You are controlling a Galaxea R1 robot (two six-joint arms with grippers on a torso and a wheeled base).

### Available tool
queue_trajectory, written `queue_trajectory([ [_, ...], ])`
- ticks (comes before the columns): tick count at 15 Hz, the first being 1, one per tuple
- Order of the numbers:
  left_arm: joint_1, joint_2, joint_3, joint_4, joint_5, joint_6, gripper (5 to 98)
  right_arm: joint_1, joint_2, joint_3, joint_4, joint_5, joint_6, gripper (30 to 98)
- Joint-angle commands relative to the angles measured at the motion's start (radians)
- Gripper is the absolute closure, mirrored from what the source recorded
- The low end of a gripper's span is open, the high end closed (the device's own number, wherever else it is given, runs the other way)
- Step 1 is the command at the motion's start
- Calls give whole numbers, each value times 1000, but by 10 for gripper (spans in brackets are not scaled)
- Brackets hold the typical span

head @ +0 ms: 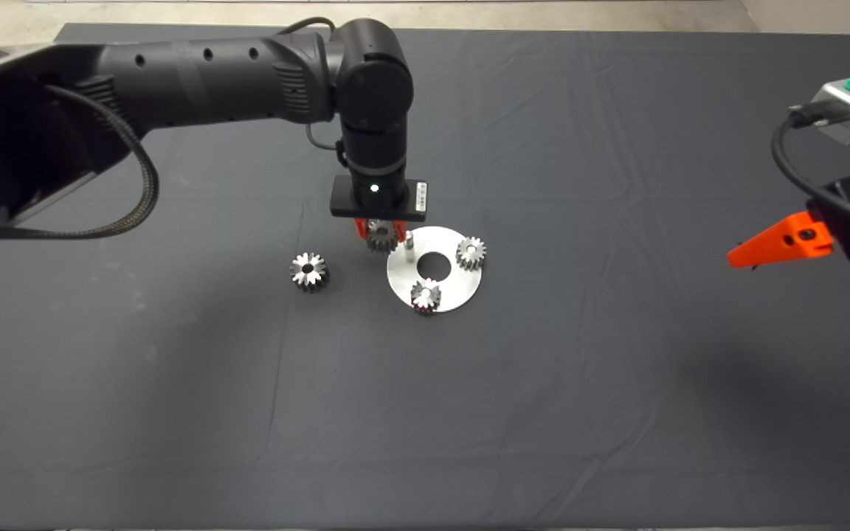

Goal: Remove an incorrectly installed larger gear and replace it with the correct smaller gear

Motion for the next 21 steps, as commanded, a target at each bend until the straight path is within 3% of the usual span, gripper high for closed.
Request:
queue_trajectory([
  [1, -17, -2, 3, 102, -68, -33, 700, 14, 4, 0, -11, -94, 8, 308],
  [2, -16, 2, 20, 136, -70, -62, 701, 14, -1, 2, -11, -96, 8, 308],
  [5, -18, 5, 26, 145, -68, -88, 701, 14, -4, 3, -11, -96, 8, 308],
  [12, -16, 3, 30, 158, -65, -95, 702, 14, 16, -12, -11, -97, 2, 308],
  [14, -14, 3, 24, 186, -66, -101, 718, 14, 16, -12, -11, -97, 2, 308],
  [21, 27, 6, 27, 227, -68, -144, 740, 16, 16, -12, -11, -97, 2, 308],
])
